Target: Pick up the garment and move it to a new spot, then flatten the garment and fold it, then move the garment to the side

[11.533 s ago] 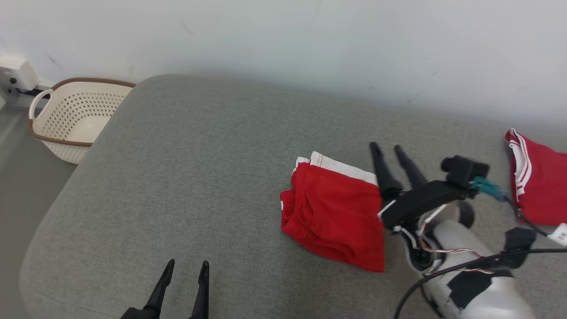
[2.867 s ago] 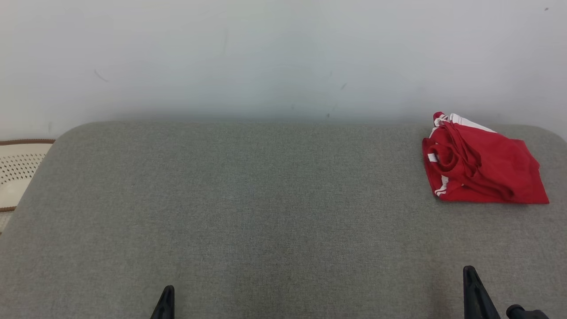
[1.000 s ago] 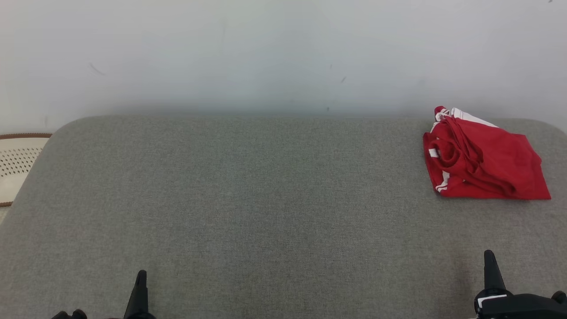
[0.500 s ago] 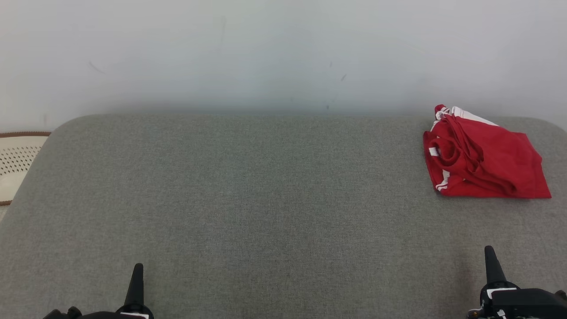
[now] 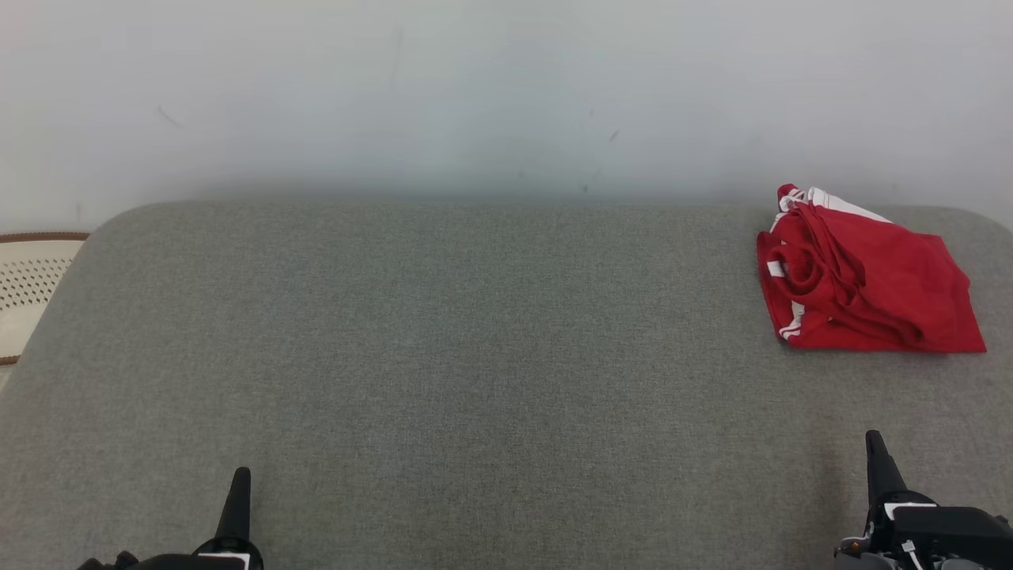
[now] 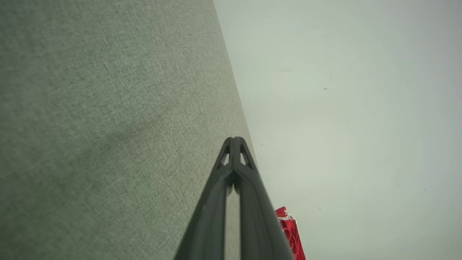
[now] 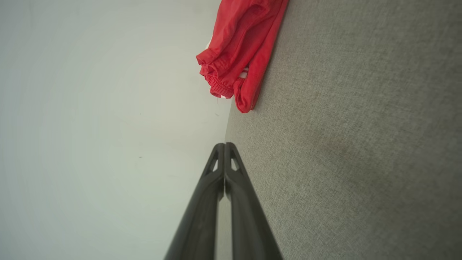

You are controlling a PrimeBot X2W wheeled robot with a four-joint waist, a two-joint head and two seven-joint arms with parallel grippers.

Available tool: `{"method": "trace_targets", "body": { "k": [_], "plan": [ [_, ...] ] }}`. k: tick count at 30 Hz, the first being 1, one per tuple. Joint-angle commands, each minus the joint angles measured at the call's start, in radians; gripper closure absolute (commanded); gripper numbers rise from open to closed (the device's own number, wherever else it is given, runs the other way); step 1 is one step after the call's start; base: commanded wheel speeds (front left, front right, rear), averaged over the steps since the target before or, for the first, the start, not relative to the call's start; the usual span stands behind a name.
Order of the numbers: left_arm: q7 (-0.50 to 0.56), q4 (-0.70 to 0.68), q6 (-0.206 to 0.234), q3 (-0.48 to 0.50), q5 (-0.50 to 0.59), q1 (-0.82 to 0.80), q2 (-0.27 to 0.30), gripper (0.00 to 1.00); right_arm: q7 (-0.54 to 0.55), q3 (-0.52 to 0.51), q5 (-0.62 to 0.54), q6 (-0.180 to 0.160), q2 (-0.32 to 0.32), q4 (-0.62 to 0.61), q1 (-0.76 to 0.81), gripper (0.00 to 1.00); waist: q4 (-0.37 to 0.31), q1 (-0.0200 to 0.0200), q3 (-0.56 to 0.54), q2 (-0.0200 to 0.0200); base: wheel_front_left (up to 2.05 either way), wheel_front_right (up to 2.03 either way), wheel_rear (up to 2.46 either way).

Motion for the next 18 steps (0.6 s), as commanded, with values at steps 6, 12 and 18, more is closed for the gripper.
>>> {"method": "trace_targets", "body": {
  "k": [6, 12, 18],
  "plan": [
    [0.015, 0.012, -0.013, 0.011, -0.066, -0.028, 0.000, 1.00, 0.020, -0.013, 0.069, 0.000, -0.006, 0.011, -0.026, 1.00, 0.000, 0.0000, 0.002, 0.0000, 0.00, 0.00, 0.00],
    [0.027, 0.022, -0.018, 0.017, -0.118, -0.039, 0.000, 1.00, 0.034, -0.022, 0.121, 0.000, -0.004, 0.022, -0.038, 1.00, 0.000, 0.0000, 0.005, 0.0000, 0.00, 0.00, 0.00],
    [0.037, 0.032, -0.023, 0.022, -0.165, -0.045, -0.001, 1.00, 0.049, -0.030, 0.170, 0.000, -0.003, 0.033, -0.044, 1.00, -0.001, 0.0000, 0.007, 0.0000, 0.00, 0.00, 0.00]
  ]
}}
